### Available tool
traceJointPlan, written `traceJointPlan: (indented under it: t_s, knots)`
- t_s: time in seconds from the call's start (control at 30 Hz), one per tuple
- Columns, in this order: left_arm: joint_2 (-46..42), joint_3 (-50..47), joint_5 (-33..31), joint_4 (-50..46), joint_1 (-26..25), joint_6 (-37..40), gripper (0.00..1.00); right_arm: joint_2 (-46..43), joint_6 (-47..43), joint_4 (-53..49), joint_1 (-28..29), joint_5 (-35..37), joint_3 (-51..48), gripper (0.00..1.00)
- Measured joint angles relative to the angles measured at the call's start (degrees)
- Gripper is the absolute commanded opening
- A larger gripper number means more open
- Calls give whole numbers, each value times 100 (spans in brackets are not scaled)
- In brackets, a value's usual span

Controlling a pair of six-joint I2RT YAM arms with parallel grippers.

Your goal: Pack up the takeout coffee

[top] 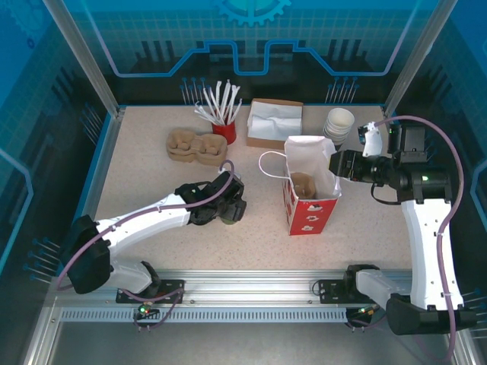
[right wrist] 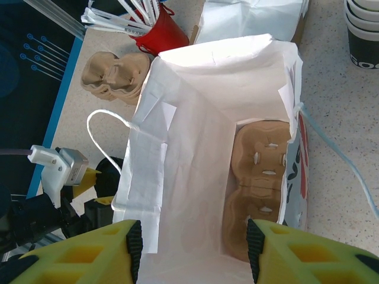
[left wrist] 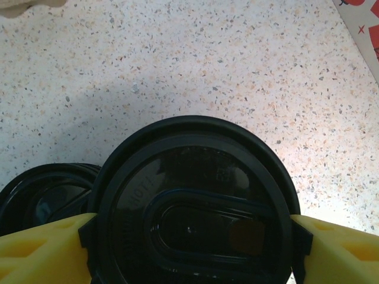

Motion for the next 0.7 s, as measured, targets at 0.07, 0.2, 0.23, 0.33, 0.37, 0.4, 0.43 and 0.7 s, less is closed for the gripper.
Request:
traceJointPlan:
  t_s: [0.07, 0.2, 0.23, 0.33, 0.37, 0.4, 0.43, 0.7]
  knots:
    - [9, 9, -2, -9, 0, -11, 77, 48, -22, 0, 0, 0, 59, 53]
    - [11, 11, -2, -11, 0, -13, 74, 146, -61, 4, -2, 0, 166, 53]
    - [11, 11, -4, -11, 0, -13, 74, 162, -63, 7, -2, 0, 175, 53]
    - [11, 11, -17, -9, 0, -15, 71, 225, -63, 46, -2, -2, 179, 53]
    - [11, 11, -17, -9, 0, -15, 70, 254, -63, 52, -2, -2, 181, 53]
    - [11, 11, -17, -9, 0, -15, 70, 284, -63, 57, -2, -4, 181, 53]
    - [11, 11, -20, -9, 0, -15, 70, 308, -63, 68, -2, -4, 181, 53]
    - [151, 79, -70, 63, -4, -17, 69, 415, -157, 208, -2, 0, 181, 54]
